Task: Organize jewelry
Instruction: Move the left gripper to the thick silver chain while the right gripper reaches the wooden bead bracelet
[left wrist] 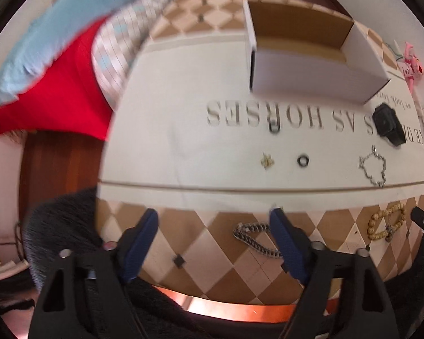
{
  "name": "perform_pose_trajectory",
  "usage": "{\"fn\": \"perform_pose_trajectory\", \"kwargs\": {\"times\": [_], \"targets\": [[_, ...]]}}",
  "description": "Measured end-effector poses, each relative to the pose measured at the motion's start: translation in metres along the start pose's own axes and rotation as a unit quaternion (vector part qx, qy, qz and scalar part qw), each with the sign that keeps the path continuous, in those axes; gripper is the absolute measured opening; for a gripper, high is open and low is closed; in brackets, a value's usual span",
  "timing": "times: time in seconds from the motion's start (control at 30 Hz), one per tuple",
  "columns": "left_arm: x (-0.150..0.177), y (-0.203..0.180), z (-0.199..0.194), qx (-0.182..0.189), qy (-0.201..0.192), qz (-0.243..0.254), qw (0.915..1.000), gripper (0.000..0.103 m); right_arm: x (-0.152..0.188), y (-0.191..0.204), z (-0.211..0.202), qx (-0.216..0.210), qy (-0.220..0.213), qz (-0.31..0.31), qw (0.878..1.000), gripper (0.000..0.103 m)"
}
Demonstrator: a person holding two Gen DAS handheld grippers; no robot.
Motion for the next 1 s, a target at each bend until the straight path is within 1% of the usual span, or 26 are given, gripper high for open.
{"fn": "perform_pose_trajectory", "kwargs": {"times": [0.1,0.27,0.33,0.4,0.47,0.6,0.77,0.8,0.83,0.87,0.93,1.0], "targets": [[0.007,-0.004,0.016,0.024,0.015,0.003,0.9996,0.074,0.000,-0.003,0.009,0.000,0.004,0.008,1.000,0.067],[0.014,-0.006,0.030,0.042,0.027,0.006,0.9987,0.074,0.003,-0.005,0.020,0.001,0.007,0.016,1.000,0.063],[0.015,-0.007,0.034,0.045,0.032,0.008,0.9984,0.074,0.004,-0.005,0.024,0.000,0.007,0.020,1.000,0.060],[0.015,-0.009,0.038,0.053,0.036,0.010,0.9979,0.074,0.004,-0.007,0.029,-0.008,0.009,0.027,1.000,0.054],[0.014,-0.012,0.043,0.056,0.038,0.015,0.9976,0.074,0.006,-0.007,0.032,-0.012,0.011,0.030,0.999,0.051],[0.014,-0.015,0.053,0.057,0.046,0.021,0.9971,0.074,0.011,-0.007,0.034,-0.014,0.000,0.031,0.999,0.046],[0.020,-0.018,0.052,0.059,0.042,0.023,0.9971,0.065,0.009,-0.011,0.035,-0.018,0.003,0.033,0.999,0.041],[0.019,-0.018,0.051,0.055,0.038,0.026,0.9974,0.058,0.009,-0.011,0.034,-0.019,0.005,0.034,0.999,0.041],[0.022,-0.018,0.050,0.052,0.032,0.029,0.9977,0.049,0.010,-0.010,0.033,-0.018,0.005,0.034,0.999,0.040],[0.023,-0.020,0.048,0.053,0.029,0.031,0.9977,0.043,0.010,-0.010,0.033,-0.018,0.007,0.035,0.999,0.040],[0.023,-0.021,0.047,0.053,0.024,0.036,0.9977,0.020,0.011,-0.010,0.032,-0.020,0.007,0.039,0.999,0.040],[0.024,-0.022,0.047,0.058,0.024,0.037,0.9973,0.010,0.011,-0.010,0.032,-0.020,0.006,0.041,0.999,0.040]]}}
Point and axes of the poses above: each gripper's, at about its wrist camera, not at the fingertips, and z roughly the way its jaws point, y to its left, x to its underside, the point moved 8 cm from there along z, roughly the way its jaws point, and after that the axes turned 4 degrees about -x, right-handed, at the moved point
